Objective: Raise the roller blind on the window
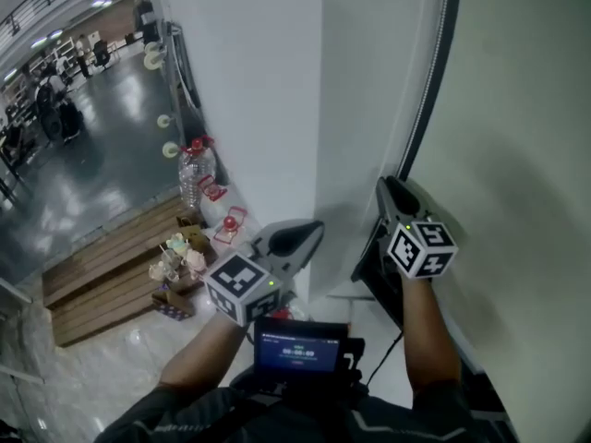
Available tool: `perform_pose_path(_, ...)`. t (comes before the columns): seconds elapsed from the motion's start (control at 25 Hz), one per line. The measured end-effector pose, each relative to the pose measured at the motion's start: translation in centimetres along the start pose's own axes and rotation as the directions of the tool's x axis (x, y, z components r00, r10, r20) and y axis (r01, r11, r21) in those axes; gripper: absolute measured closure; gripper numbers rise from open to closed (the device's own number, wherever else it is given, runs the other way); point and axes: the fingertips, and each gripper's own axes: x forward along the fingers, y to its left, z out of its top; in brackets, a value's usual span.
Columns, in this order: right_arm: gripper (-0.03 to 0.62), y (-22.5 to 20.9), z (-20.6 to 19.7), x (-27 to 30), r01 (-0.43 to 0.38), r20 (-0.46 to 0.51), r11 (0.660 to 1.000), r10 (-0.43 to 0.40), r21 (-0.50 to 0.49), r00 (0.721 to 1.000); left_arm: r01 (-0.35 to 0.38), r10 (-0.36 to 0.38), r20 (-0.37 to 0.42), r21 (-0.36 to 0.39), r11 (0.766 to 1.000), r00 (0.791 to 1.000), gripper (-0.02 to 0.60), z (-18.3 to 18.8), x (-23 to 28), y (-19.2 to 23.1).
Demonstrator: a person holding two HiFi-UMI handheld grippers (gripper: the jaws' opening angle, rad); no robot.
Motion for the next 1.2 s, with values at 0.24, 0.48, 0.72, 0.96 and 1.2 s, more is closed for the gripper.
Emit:
perform_pose_path(0.24, 0.488, -0.6, -0.4, 1.6, -0.046, -0.014, 0.999, 0.046, 0.009, 0.999, -0.010, 0.010, -0.012, 0.011, 1.000, 1.000, 0.586, -0.2, 0.1, 0.1)
perform_pose_path(0.48, 0.580, 0.2, -0.1, 1.6, -0.085, -0.012, 0.996, 0.085, 0.016, 0.996, -0.016, 0.016, -0.010, 0.004, 1.000, 1.000, 0.586, -0.2, -0.2, 0.3)
perform_pose_path(0.72, 0.582, 2.1, -0.4, -0.8, -0.166, -0.019, 0.985, 0.167, 0.036, 0.986, 0.015, -0.015, -0.005, 0.001, 1.000, 1.000, 0.586, -0.1, 0.1, -0.8)
perform_pose_path(0.96, 0.582, 4.1, -0.3, -4.5, -0.212, 0.002, 0.976, 0.212, 0.050, 0.977, 0.080, -0.080, -0.006, 0.004, 0.997, 0.997, 0.586, -0.1, 0.8, -2.5)
perform_pose_path(1.2, 0.582, 5.4, 0.1, -8.8, -0.232, 0.001, 0.971, 0.233, 0.061, 0.973, 0.153, -0.154, 0.053, 0.011, 0.988, 0.987, 0.586, 2.6, 2.3, -5.0)
